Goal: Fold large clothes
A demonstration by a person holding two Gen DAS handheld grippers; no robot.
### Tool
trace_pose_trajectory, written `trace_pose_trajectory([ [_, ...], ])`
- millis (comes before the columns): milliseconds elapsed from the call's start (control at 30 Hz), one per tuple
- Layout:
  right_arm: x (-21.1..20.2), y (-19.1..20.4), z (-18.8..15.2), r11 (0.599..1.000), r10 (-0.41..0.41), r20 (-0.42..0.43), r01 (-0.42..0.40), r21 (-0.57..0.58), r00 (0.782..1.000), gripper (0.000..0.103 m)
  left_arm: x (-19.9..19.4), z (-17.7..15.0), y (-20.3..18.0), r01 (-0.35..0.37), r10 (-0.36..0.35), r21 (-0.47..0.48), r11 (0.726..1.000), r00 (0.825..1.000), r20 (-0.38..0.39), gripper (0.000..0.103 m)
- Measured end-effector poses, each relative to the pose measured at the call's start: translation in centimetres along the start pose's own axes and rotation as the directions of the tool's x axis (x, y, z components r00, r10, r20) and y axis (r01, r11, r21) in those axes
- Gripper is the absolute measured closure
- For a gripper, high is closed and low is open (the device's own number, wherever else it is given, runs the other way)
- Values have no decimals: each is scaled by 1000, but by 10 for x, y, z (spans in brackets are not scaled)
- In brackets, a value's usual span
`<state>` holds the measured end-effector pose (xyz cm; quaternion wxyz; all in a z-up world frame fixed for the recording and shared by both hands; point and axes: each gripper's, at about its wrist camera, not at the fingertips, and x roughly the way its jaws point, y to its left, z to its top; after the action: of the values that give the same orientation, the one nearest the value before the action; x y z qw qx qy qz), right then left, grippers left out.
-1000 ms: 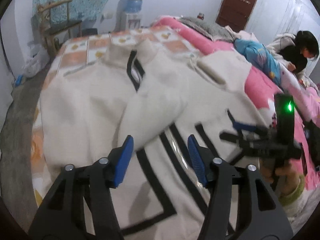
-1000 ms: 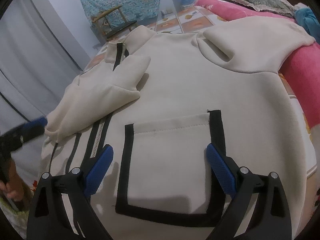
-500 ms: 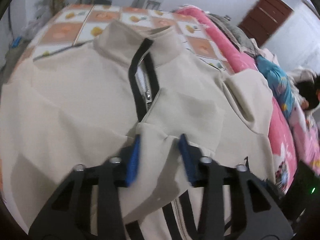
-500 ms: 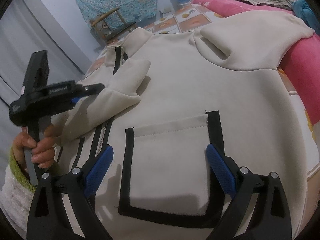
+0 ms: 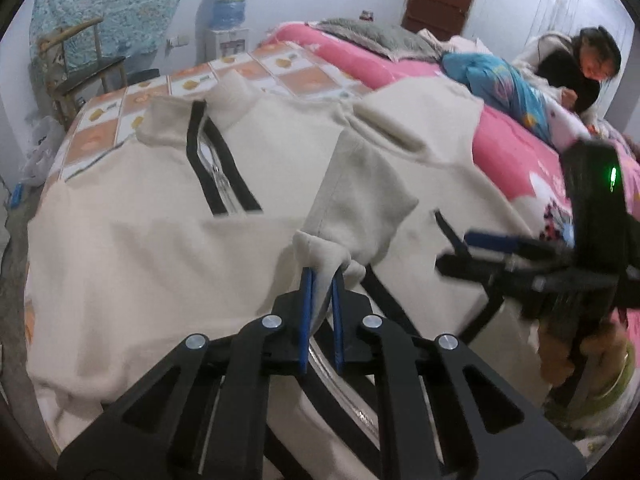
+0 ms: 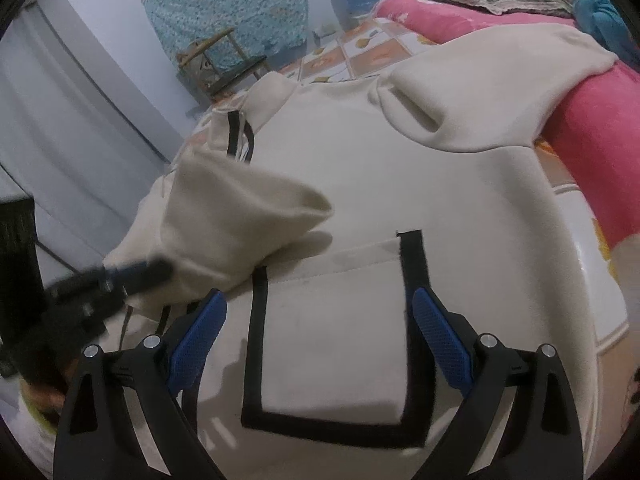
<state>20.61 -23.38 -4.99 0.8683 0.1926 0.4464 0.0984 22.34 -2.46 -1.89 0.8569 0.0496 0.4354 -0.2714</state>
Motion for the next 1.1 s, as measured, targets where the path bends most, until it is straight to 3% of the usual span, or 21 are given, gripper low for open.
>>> trace_pose_trajectory([
  [133,-11,-3,-4,1000,11,6,-12,16,1000,11,-2,-18,-6,3,-4,-25,1000,1000,-17,92],
  [300,-29,-11,-6,993,94,2,-93,74,996,11,-9,-37,-19,12,-12,-15,1000,1000,-28,69],
  [367,-37,-15,-6,988,119,1,-118,96,993,11,-16,-46,-24,10,-10,-1,1000,1000,-28,66],
  [667,-49,-29,11,946,269,-53,-253,202,962,16,-52,-74,-13,0,1,-42,999,1000,28,64],
  [900,6,-17,21,934,294,-231,-228,273,928,39,-49,-70,34,-163,174,-185,969,984,40,65],
  [1000,26,-14,14,931,296,-299,-205,302,907,46,-44,-66,50,-176,195,-238,955,979,55,65],
  [1100,41,-8,12,937,279,-316,-184,298,907,54,-33,-66,63,-192,207,-278,941,978,26,64],
])
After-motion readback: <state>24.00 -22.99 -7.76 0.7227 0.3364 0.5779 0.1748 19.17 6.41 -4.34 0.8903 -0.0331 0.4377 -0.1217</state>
